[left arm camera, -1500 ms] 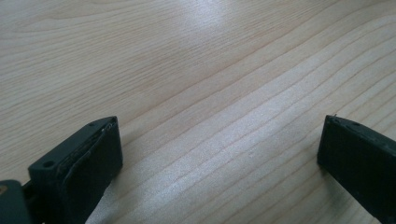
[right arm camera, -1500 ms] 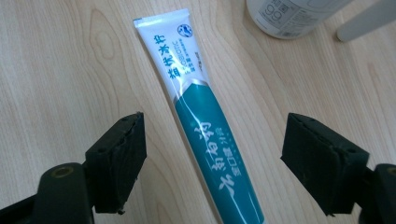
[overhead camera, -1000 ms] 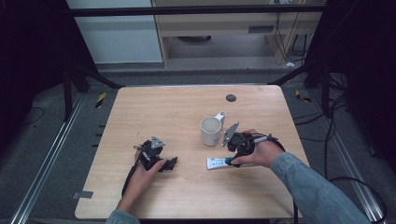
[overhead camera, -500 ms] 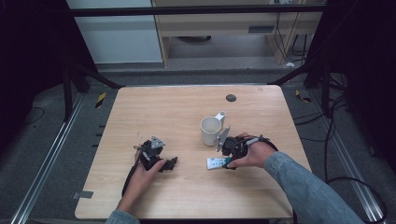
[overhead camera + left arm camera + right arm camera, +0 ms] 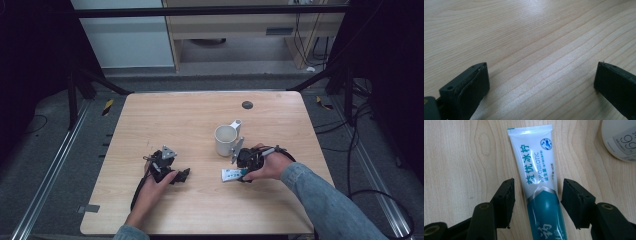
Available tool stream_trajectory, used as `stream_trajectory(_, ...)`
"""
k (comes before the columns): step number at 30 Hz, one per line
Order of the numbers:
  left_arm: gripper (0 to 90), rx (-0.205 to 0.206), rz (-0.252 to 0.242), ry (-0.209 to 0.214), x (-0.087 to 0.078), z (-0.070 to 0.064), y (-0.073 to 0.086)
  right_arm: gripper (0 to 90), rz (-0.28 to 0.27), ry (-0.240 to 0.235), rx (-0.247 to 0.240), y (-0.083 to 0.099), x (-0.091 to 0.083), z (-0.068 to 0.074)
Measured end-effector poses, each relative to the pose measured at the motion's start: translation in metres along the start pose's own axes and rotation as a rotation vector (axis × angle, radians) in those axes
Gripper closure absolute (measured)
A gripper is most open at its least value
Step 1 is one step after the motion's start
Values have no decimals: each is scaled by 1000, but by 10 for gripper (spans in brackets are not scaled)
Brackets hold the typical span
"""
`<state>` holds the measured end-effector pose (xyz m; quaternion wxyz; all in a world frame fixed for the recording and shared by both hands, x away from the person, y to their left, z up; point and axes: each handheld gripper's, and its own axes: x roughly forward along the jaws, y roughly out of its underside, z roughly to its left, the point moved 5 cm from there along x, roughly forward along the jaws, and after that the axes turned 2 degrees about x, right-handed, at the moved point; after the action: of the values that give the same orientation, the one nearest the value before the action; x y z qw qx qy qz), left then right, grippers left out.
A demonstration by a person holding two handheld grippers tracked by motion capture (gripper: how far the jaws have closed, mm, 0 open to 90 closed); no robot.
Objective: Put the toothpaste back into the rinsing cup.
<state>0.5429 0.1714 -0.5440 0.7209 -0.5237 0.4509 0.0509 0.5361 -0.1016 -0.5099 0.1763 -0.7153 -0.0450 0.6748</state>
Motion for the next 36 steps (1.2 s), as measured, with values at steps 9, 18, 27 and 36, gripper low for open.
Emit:
stream_trajectory(9, 0, 0, 0, 0, 0, 0, 0, 441, -5, -2, 11, 1, 2, 0)
stream_trajectory(18, 0, 0, 0, 0, 0, 0, 0, 482, 1, -12, 8, 2, 4, -2)
stream_trajectory(27, 0, 0, 0, 0, 0, 0, 0, 507, 11, -18, 6, 4, 7, -4)
stream_trajectory(36, 0, 0, 0, 0, 0, 0, 0, 520, 5, -22, 0, 3, 7, -5)
